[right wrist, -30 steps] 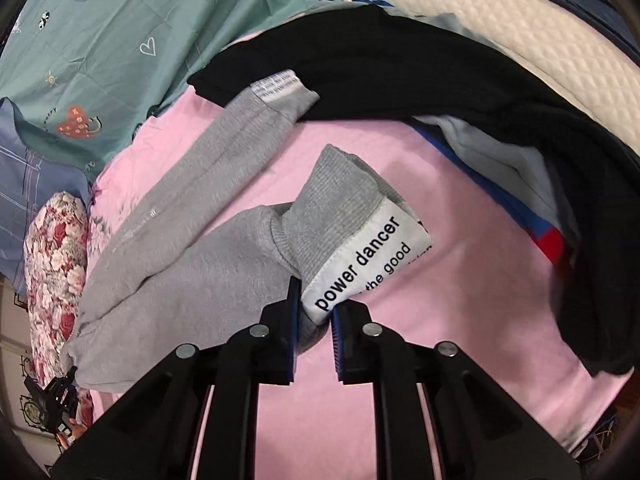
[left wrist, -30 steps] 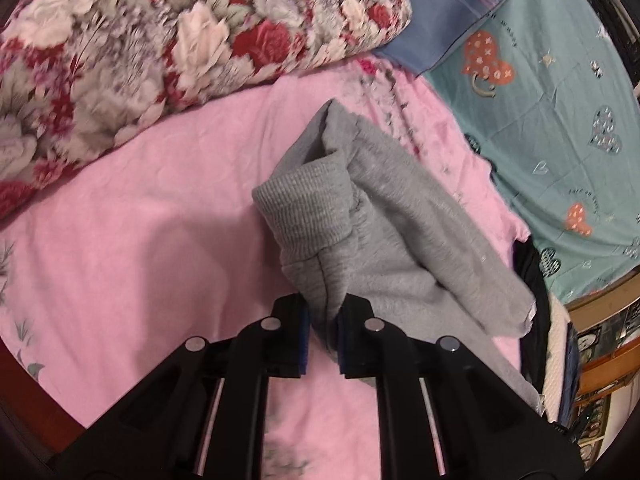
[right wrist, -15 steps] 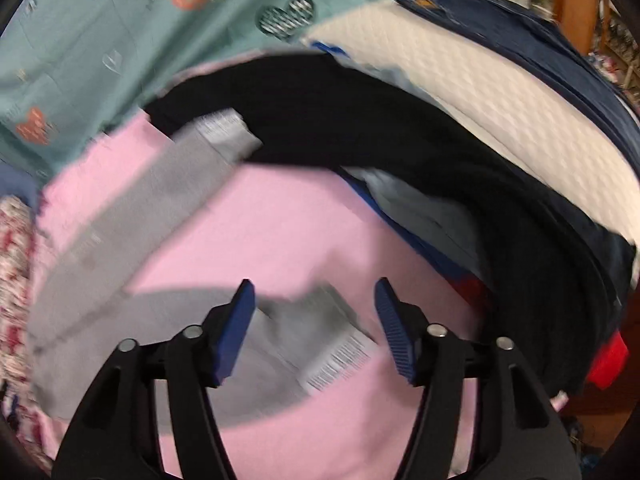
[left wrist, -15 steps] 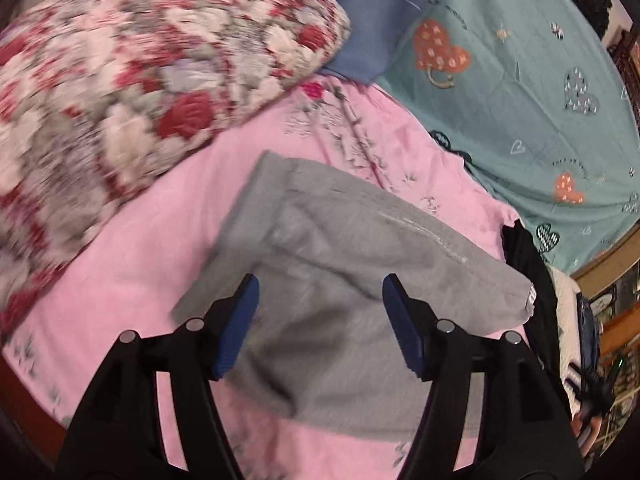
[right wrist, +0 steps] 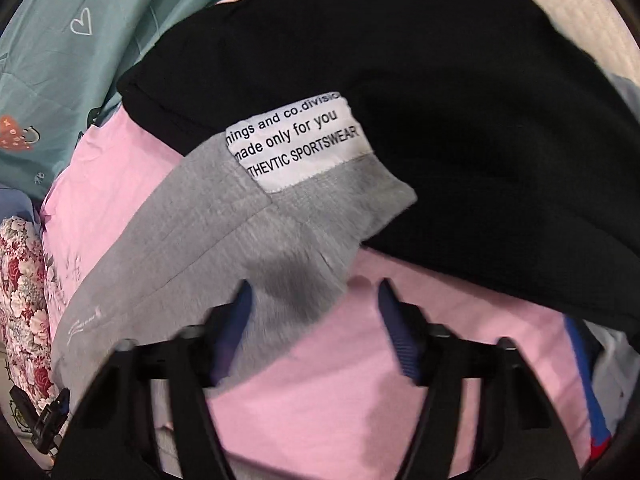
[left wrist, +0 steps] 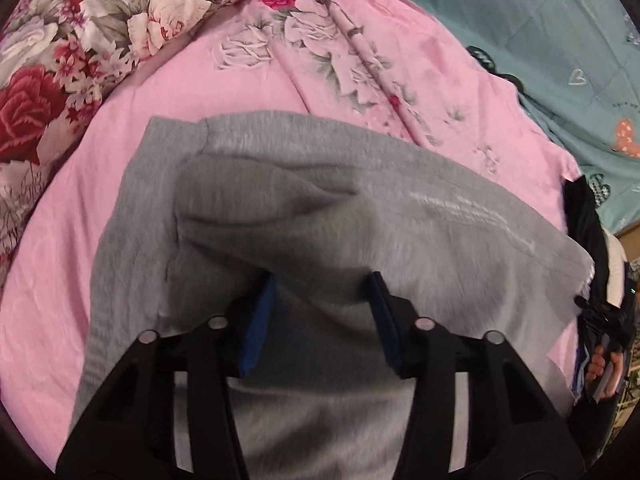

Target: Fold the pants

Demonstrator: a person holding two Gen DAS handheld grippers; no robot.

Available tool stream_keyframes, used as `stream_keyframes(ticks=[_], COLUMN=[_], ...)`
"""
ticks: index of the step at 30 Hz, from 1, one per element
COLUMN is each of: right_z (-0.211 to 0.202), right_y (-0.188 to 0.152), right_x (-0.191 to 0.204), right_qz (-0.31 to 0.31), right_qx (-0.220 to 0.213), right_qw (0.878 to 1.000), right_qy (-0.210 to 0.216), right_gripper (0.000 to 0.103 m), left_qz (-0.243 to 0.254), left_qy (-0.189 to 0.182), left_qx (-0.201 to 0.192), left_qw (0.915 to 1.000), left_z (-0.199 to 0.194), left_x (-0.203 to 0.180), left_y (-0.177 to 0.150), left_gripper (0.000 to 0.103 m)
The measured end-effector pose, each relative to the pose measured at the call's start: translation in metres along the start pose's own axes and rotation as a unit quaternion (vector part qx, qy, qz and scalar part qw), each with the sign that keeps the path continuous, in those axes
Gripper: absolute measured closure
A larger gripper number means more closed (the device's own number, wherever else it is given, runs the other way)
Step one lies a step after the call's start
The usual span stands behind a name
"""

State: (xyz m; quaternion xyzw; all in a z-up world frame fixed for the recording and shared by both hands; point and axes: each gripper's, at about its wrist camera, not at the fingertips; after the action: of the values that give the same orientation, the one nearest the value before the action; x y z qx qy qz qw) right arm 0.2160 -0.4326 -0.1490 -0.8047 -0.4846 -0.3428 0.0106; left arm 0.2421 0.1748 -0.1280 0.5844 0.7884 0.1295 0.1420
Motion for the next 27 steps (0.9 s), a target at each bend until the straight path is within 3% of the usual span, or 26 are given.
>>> stream_keyframes(ticks=[2,3,7,11,16,18,19,20,21,23,25,27], right_z=[0.000,-0.002,-0.046,-0.076,-0.041,-0.023,-0.023,-0.024,-0.031,-0.057,-0.089,-0.119], right_y=[0.002,0.004,-0.003,-0.027,-0.039,-0.039,-0.039,-0.039,-0.041,-0.048,-0.062,-0.083], right_x=[0.000,0.001,0.011,0.008,-0.010,-0.012,-0.008,-0.003,0.004,0.018,0.035,0.050], right_qz=[-0.004,0.001,-0.009,-0.011,0.003,-0.002,-0.011,-0.018,-0.024,-0.037,-0.061,-0.083], right_qx=[-0.017,-0.024,-0.078,-0.073,-0.030,-0.012,-0.011,-0.002,0.003,-0.012,-0.040,-0.068], right_qw=[1.000,1.000,0.997,0.997,0.999,0.998,0.998,0.996,0.995,0.996,0.995,0.994], right_qy=[0.001,0.001,0.022,0.006,-0.034,-0.057,-0.069,-0.087,-0.093,-0.076,-0.062,-0.029], right_gripper=[0.092,0.093,0.094,0.094,0.092,0.079,0.075,0.064,0.063,0.062,0.053,0.049], left_qz=[-0.002,-0.003,0.001,-0.003,0.017,0.022,0.025,0.029,0.033,0.047,0.055,0.066], left_qy=[0.019,0.022,0.017,0.004,0.021,0.018,0.011,0.001,0.002,0.026,0.025,0.010], left_qx=[-0.004,-0.005,-0.012,-0.011,-0.011,0.000,0.008,0.004,-0.010,-0.052,-0.071,-0.058], left_qw=[0.9998,0.9997,0.9998,0.9999,0.9996,0.9996,0.9996,0.9996,0.9994,0.9972,0.9956,0.9960], left_z=[0.007,0.009,0.003,0.005,0.007,0.002,-0.005,-0.017,-0.030,-0.061,-0.079,-0.079], left_x=[-0.001,-0.001,0.001,0.004,-0.005,-0.002,0.001,0.005,0.010,0.021,0.035,0.043], left_y=[0.009,0.012,0.009,0.006,0.008,0.007,0.007,0.008,0.008,0.014,0.029,0.051], left_gripper=[0.070,0.072,0.077,0.077,0.075,0.073,0.063,0.049,0.043,0.020,0.015,0.015])
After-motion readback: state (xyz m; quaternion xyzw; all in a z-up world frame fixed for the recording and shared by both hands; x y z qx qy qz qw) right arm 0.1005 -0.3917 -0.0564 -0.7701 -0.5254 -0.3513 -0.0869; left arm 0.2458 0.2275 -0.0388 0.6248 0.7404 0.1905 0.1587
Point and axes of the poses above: each gripper's, at about its wrist camera, not at the fingertips, and z roughly the way its jaws point, x to its left, y to its top, and after that the axes turned 14 degrees about y, right-handed
